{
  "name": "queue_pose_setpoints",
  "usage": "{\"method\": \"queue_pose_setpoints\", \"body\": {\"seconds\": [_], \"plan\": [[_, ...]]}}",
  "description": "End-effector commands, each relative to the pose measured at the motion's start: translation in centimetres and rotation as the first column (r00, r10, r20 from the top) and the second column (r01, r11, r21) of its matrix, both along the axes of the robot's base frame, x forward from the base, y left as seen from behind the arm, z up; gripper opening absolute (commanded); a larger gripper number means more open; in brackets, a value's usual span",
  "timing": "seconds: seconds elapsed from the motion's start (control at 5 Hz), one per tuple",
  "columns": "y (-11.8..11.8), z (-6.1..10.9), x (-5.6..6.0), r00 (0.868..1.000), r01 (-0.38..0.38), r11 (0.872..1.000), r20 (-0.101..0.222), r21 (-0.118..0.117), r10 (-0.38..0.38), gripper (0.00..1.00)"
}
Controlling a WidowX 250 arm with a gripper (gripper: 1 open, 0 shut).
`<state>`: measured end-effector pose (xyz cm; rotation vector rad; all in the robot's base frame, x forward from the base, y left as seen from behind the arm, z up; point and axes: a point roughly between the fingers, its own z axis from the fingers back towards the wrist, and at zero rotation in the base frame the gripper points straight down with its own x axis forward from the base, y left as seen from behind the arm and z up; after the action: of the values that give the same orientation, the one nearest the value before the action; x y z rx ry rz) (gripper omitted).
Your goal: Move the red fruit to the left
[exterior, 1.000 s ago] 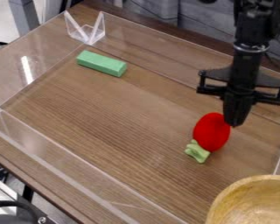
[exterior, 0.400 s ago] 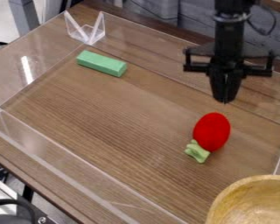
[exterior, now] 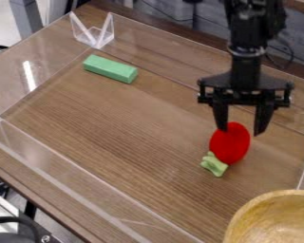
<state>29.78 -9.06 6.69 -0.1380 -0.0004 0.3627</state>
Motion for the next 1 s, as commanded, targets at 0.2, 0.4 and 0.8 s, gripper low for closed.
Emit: {"method": "queue_pose_setpoints", "body": {"seconds": [0.2,0.4,0.8], "plan": [[-0.8,2.3,2.7,0.986,-0.141,0.989,0.078,-0.047,0.144,0.00],[0.4,4.9,4.0,0.993,-0.079,0.994,0.084,-0.073,0.085,0.00],[2.0,4.3,4.8,0.997,0.022,0.998,0.072,-0.059,-0.017,1.00]]}}
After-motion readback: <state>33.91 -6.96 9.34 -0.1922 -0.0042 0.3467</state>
